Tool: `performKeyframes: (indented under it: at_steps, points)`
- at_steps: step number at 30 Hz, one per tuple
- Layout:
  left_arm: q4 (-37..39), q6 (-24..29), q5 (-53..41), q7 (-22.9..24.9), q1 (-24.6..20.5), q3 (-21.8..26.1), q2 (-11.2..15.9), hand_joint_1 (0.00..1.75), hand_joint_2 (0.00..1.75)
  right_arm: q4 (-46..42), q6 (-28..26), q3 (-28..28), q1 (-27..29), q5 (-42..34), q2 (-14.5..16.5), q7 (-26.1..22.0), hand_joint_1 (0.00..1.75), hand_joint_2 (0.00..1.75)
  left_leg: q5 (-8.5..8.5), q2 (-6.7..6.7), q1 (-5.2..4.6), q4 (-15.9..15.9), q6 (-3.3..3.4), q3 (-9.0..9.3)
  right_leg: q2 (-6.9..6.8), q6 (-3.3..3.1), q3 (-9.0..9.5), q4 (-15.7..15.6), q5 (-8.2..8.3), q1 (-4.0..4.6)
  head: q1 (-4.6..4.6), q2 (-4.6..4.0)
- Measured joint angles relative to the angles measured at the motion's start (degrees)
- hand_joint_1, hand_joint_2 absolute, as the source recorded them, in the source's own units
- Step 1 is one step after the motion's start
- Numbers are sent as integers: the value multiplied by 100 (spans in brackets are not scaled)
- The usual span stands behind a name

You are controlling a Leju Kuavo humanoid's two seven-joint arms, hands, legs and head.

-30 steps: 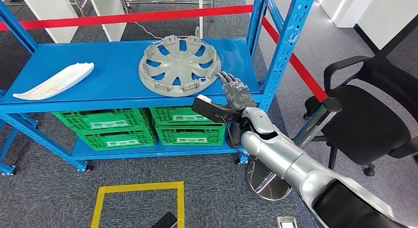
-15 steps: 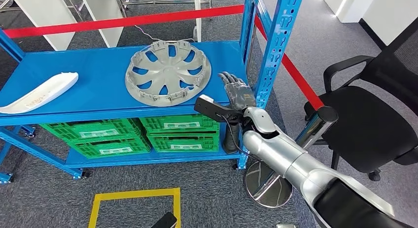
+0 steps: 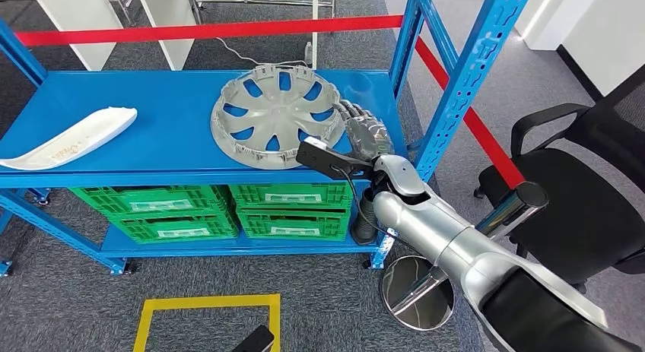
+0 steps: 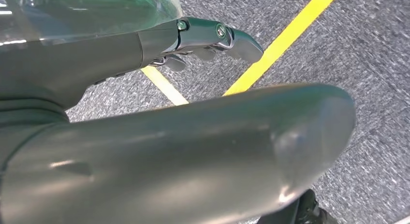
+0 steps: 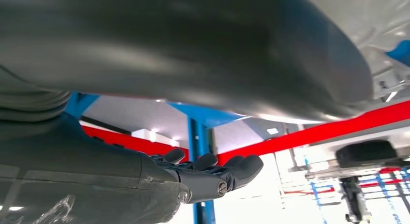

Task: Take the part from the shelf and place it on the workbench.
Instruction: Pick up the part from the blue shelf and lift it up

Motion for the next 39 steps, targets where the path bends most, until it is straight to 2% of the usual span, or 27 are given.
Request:
performKeyframes:
  at_steps: [6, 9, 11, 13, 14, 15, 16, 17, 18, 19, 20, 22, 23, 24, 25, 27, 28, 29, 34, 39]
  points:
    - [-1, 0, -15, -38, -47, 2, -1, 0, 0, 170, -45, 46, -70, -38, 187, -190, 0, 0, -21, -5, -53, 24, 96, -1, 1, 115, 18, -61, 26, -48, -4, 0]
    - [1, 0, -13, -52, -61, 3, -3, 0, 0, 234, -81, 65, -113, -38, 269, -233, 0, 0, 12, -11, -30, -62, 165, 52, -5, 167, 8, -2, -31, -56, 0, 0]
    - [2, 0, -12, -56, -60, 4, -8, 0, 0, 270, -94, 71, -129, -53, 291, -252, 0, 0, 33, -29, 1, -122, 195, 101, -5, 178, -218, 445, -251, -57, 16, 0]
    - [2, 0, -9, -59, -53, 5, -11, 0, 0, 309, -90, 79, -106, -76, 297, -258, 0, 0, 29, -80, 5, -126, 200, 110, -2, 179, -626, 1146, -489, -64, 25, 0]
    - [2, 0, -7, -59, -42, 5, -11, 0, 0, 328, -85, 83, -79, -84, 299, -257, 0, 0, 23, -124, 8, -123, 196, 112, -2, 180, -779, 1363, -500, -69, 25, 0]
    - [2, 0, -7, -61, -29, 6, -10, 0, 0, 349, -81, 86, -56, -88, 297, -254, 0, 0, 14, -178, 14, -116, 184, 115, 1, 179, -845, 1386, -403, -74, 26, 0]
    - [2, 0, -7, -63, -15, 6, -10, 0, 0, 368, -79, 87, -43, -91, 296, -251, 0, 0, 0, -241, 24, -102, 163, 119, 20, 176, -814, 1205, -207, -79, 27, 0]
    - [2, 0, -7, -66, -7, 6, -11, 0, 0, 381, -79, 87, -38, -92, 293, -248, 0, 0, -20, -304, 39, -83, 131, 122, 89, 174, -710, 871, 35, -89, 26, 0]
    - [2, 0, -6, -68, -3, 6, -11, 0, 0, 394, -79, 87, -36, -92, 284, -245, 0, 0, -39, -354, 51, -64, 95, 118, 195, 172, -590, 555, 210, -95, 26, 0]
    - [2, 1, -6, -71, -3, 6, -13, 0, 0, 401, -79, 89, -34, -92, 278, -239, 0, 0, -53, -406, 64, -42, 56, 106, 292, 161, -484, 287, 307, -99, 27, 0]
    - [2, 2, -5, -75, -4, 6, -16, 0, 0, 406, -79, 91, -26, -92, 272, -228, 0, 0, -56, -446, 80, -33, 15, 91, 365, 143, -423, 142, 327, -93, 23, 0]
    - [2, 1, -5, -83, 4, 6, -22, 0, 0, 412, -79, 98, -15, -92, 271, -200, 0, 0, -40, -531, 110, -50, -68, 72, 345, 74, -387, 86, 280, -64, 26, 0]
    - [2, -4, -4, -85, 11, 5, -23, 0, 0, 413, -79, 97, -13, -92, 272, -186, 0, 0, -47, -514, 118, -62, -106, 70, 310, 28, -375, 77, 286, -61, 22, 0]
    - [2, -9, -4, -88, 15, 5, -23, 0, 0, 414, -79, 96, -15, -92, 273, -178, 0, 0, -45, -443, 109, -53, -127, 78, 287, 0, -359, 55, 283, -55, 12, 0]
    - [2, -14, -4, -93, 12, 5, -22, 0, 0, 415, -79, 95, -16, -92, 272, -172, 0, 0, -24, -362, 94, -49, -105, 85, 275, -19, -341, 32, 284, -54, -8, 0]
    - [2, -16, -4, -105, -5, 7, -21, 0, 0, 418, -76, 102, -6, -92, 267, -164, 0, 0, 8, -223, 69, -73, 8, 118, 255, -25, -320, 13, 274, -27, -40, 0]
    - [2, -15, -4, -108, -10, 7, -20, 0, 0, 420, -76, 105, -1, -91, 264, -157, 0, 0, 20, -224, 69, -109, 52, 130, 242, -34, -316, 16, 275, -18, -43, 0]
    - [2, -16, -4, -109, -9, 7, -20, 0, 0, 420, -77, 107, 3, -91, 263, -151, 0, 0, 11, -223, 71, -137, 59, 143, 227, -44, -314, 18, 274, -8, -43, 0]
    - [2, -17, -5, -108, -3, 6, -19, 0, 0, 420, -79, 108, 8, -90, 256, -107, 0, 0, 9, -221, 84, -185, -76, 166, 216, -72, -314, 29, 264, 6, -47, 0]
    - [3, -16, -7, -108, -1, 7, -19, 0, 0, 419, -78, 108, 11, -90, 232, -53, 0, 0, -2, -220, 84, -184, -118, 166, 209, -73, -304, 30, 261, 5, -44, 0]
